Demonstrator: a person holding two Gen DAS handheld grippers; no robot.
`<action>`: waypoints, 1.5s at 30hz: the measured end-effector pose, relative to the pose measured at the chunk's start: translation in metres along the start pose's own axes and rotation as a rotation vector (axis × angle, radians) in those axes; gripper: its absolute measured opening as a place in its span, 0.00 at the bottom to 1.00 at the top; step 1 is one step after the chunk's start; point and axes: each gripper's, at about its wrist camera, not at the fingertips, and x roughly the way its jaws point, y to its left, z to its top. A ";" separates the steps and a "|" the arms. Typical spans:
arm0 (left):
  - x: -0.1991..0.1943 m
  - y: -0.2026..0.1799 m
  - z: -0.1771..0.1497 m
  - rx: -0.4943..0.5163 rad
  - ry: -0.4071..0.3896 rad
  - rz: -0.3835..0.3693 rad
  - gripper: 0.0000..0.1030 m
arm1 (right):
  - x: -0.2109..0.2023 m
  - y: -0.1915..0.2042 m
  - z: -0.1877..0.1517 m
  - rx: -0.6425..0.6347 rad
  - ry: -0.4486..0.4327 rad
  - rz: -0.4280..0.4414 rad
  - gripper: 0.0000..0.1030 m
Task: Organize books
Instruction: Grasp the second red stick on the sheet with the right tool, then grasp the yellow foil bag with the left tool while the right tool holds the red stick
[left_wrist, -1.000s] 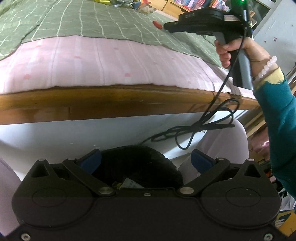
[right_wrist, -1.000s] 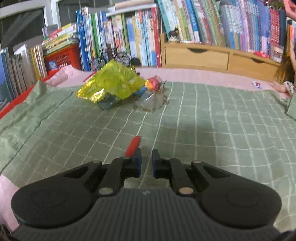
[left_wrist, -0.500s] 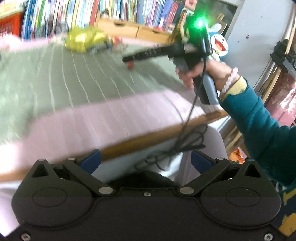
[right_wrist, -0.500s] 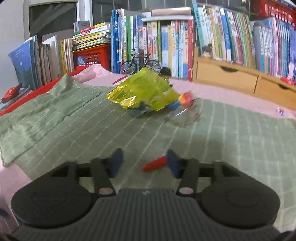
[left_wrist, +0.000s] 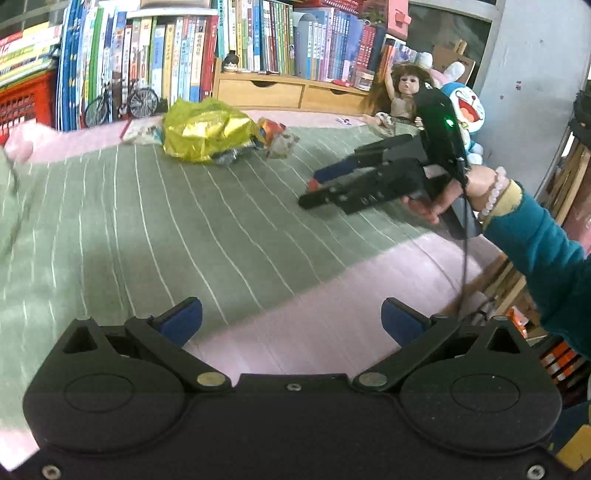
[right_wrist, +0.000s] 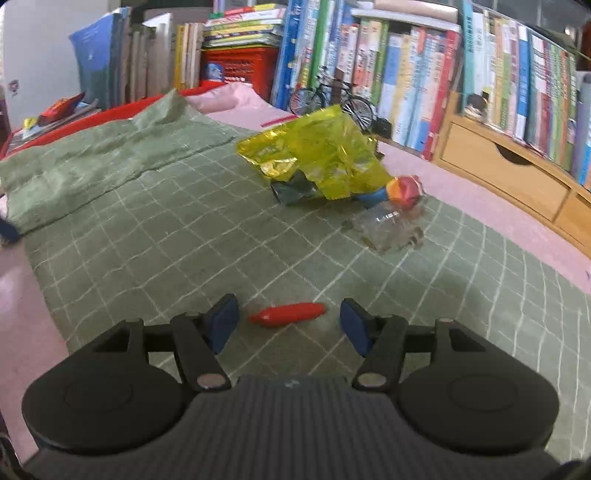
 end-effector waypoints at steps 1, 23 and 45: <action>0.002 0.001 0.006 0.016 -0.003 0.011 1.00 | 0.000 -0.001 0.000 -0.003 0.000 0.011 0.65; 0.160 0.103 0.166 -0.191 -0.122 0.096 1.00 | -0.072 0.025 -0.042 0.226 -0.214 -0.003 0.47; 0.260 0.135 0.223 -0.503 -0.005 0.073 0.99 | -0.059 0.018 -0.071 0.399 -0.239 0.045 0.47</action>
